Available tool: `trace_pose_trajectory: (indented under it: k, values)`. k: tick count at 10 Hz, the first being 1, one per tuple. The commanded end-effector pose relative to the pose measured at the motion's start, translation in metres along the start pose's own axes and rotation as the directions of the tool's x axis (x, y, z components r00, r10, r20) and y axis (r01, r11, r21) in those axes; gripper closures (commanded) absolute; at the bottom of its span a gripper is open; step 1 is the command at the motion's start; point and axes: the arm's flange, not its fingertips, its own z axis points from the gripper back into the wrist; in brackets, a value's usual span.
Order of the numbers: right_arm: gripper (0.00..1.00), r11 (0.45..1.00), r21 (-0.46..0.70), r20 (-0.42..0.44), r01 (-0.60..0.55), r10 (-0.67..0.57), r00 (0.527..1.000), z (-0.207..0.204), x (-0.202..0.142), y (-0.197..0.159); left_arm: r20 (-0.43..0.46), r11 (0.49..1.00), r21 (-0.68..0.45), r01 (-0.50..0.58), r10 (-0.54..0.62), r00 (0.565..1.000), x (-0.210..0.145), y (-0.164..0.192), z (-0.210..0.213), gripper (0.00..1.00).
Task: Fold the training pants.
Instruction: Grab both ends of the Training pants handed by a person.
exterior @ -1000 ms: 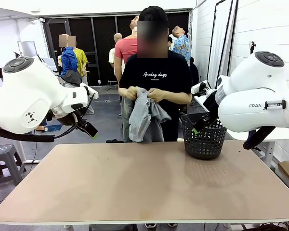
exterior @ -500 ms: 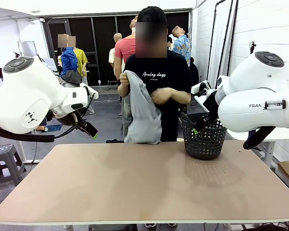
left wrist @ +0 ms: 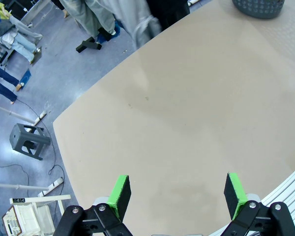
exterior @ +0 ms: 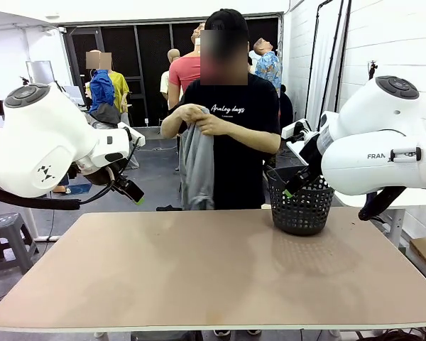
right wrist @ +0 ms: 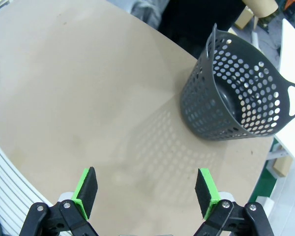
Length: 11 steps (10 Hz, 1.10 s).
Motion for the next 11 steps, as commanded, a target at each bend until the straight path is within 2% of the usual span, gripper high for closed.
trace_pose_trajectory:
  k: [1, 11]
  values:
    - [0.00, 1.000, 0.002, 0.000, 0.001, -0.001, 1.000, -0.0001, -0.0003, -0.0011, -0.001, 1.000, -0.003, 0.021, -0.021, 1.000, -0.0005, 0.0025, -0.0010, 0.00]
    - [0.00, 1.000, 0.002, 0.000, 0.001, -0.001, 1.000, -0.0001, -0.0003, -0.0011, -0.001, 1.000, -0.003, 0.021, -0.021, 1.000, -0.0005, 0.0025, -0.0010, 0.00]
